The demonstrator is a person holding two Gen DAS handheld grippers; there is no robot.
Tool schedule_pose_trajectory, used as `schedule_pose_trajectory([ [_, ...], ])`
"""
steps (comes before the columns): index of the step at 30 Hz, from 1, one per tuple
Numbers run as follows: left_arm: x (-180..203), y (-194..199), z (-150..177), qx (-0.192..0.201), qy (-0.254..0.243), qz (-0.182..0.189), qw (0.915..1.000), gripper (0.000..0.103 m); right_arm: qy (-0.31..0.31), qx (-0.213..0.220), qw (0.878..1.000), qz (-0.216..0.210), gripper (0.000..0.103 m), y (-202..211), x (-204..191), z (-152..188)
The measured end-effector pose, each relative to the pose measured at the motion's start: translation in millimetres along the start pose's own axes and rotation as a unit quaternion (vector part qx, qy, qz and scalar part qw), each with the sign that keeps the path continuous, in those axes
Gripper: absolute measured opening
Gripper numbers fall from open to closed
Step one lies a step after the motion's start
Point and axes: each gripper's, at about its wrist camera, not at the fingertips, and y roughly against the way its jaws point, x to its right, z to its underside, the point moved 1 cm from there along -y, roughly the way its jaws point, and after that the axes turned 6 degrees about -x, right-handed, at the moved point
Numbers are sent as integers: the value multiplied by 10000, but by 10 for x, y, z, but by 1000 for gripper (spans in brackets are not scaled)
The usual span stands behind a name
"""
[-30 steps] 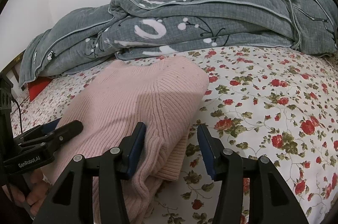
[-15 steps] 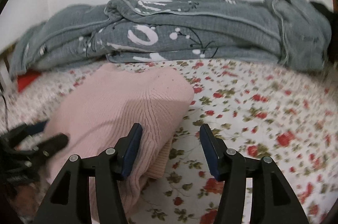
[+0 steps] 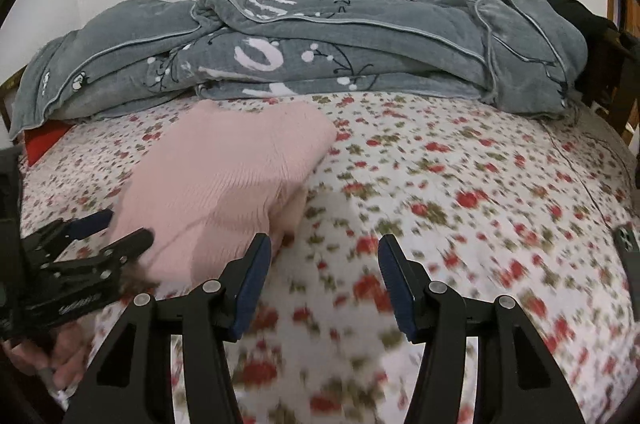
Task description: Fold small clothes
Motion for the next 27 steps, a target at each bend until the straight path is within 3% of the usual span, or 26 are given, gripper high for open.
schedule_pose_trajectory([
  [6, 36, 469, 167, 42, 84, -217, 9997, 74, -41, 100, 9995, 293, 59, 505, 79, 149],
  [10, 46, 900, 212, 206, 248, -409, 9986, 76, -136, 173, 9995, 247, 61, 772, 107, 204],
  [14, 86, 1311, 238, 451, 361, -541, 9969, 86, -169, 335, 9992, 134, 86, 1042, 66, 279],
  [18, 172, 1621, 285, 568, 396, -693, 9952, 91, -37, 522, 9986, 14, 97, 1279, 5, 349],
  [27, 370, 2037, 408, 738, 410, -740, 9937, 94, 4, 601, 9981, 158, 102, 1649, 55, 498],
])
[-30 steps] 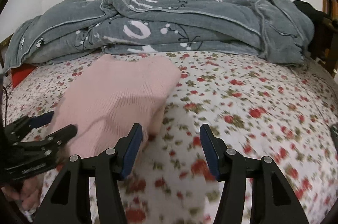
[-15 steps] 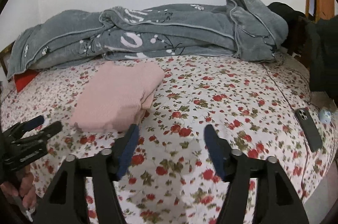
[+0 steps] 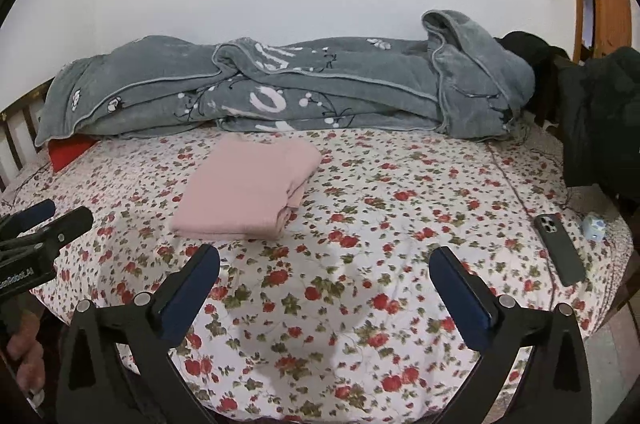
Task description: Fold small clothes
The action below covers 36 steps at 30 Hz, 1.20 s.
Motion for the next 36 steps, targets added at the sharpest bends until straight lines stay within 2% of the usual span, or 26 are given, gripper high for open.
schedule_pose_trajectory([
  [11, 127, 248, 45, 147, -5, -21, 9999, 95, -74, 69, 9999, -9, 102, 248, 98, 93],
  [36, 187, 317, 37, 195, -97, -31, 9998, 96, -151, 169, 9997, 90, 102, 382, 140, 87],
])
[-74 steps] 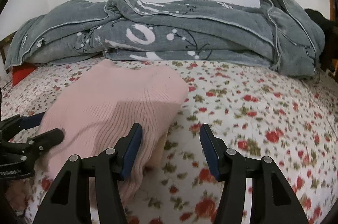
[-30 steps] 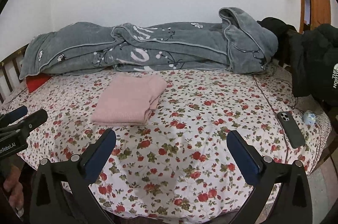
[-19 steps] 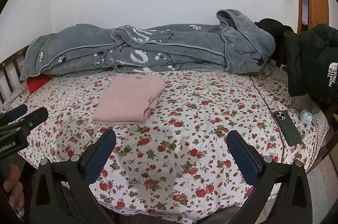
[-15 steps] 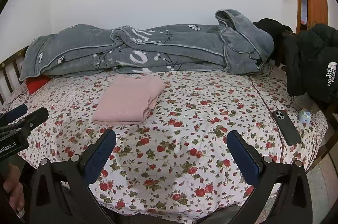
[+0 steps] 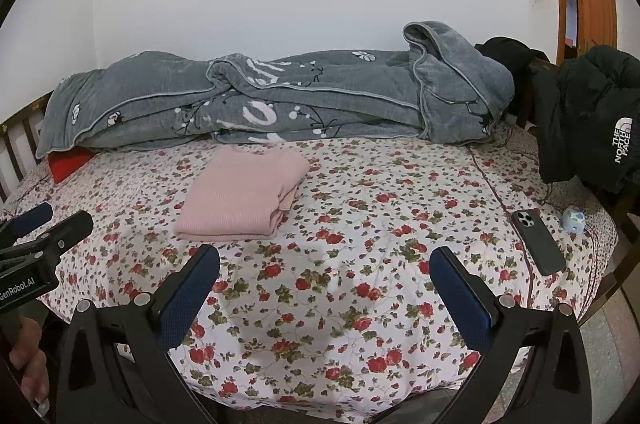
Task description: Fold small clothes
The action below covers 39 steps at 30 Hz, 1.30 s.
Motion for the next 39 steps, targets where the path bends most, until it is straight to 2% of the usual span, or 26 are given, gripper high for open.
schedule_pose_trajectory([
  [39, -62, 37, -2, 30, 68, -18, 10000, 96, -13, 58, 10000, 10, 102, 59, -81, -8],
])
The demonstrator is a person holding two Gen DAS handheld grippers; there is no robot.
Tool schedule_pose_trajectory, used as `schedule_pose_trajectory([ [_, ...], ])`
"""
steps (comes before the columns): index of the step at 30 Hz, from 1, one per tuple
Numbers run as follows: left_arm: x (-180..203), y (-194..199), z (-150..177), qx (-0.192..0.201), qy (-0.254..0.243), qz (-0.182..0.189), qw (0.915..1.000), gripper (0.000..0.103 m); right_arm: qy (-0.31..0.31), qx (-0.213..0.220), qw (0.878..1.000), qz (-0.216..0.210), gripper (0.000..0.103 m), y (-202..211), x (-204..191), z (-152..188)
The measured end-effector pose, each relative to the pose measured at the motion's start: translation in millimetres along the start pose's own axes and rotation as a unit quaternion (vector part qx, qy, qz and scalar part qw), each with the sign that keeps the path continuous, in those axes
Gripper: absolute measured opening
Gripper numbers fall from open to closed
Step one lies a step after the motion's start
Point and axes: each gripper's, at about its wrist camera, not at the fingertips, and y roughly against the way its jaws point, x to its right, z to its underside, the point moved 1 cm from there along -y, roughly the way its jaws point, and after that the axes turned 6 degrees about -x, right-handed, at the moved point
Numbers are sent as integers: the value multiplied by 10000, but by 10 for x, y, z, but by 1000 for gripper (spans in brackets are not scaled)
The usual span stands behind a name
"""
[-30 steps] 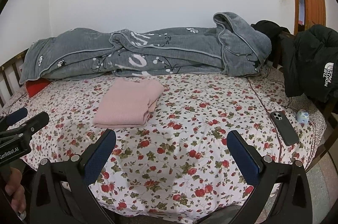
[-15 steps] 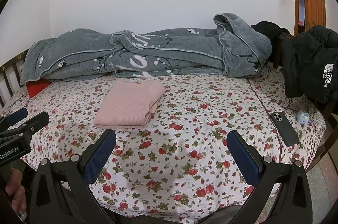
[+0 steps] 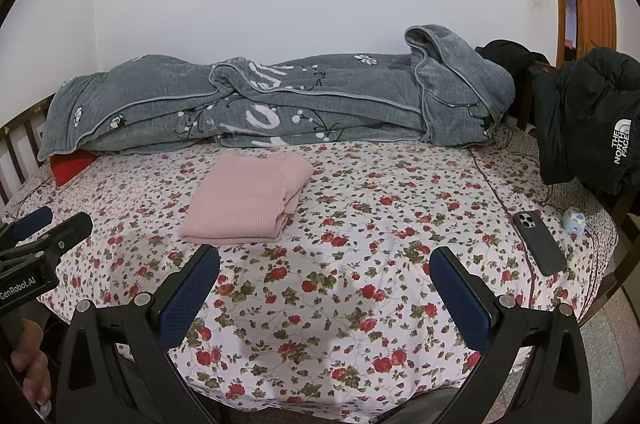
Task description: Fold small clothes
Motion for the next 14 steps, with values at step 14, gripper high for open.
schedule_pose_trajectory([
  [14, -14, 9, -20, 37, 76, -9, 10000, 96, 18, 77, 10000, 31, 102, 53, -63, 2],
])
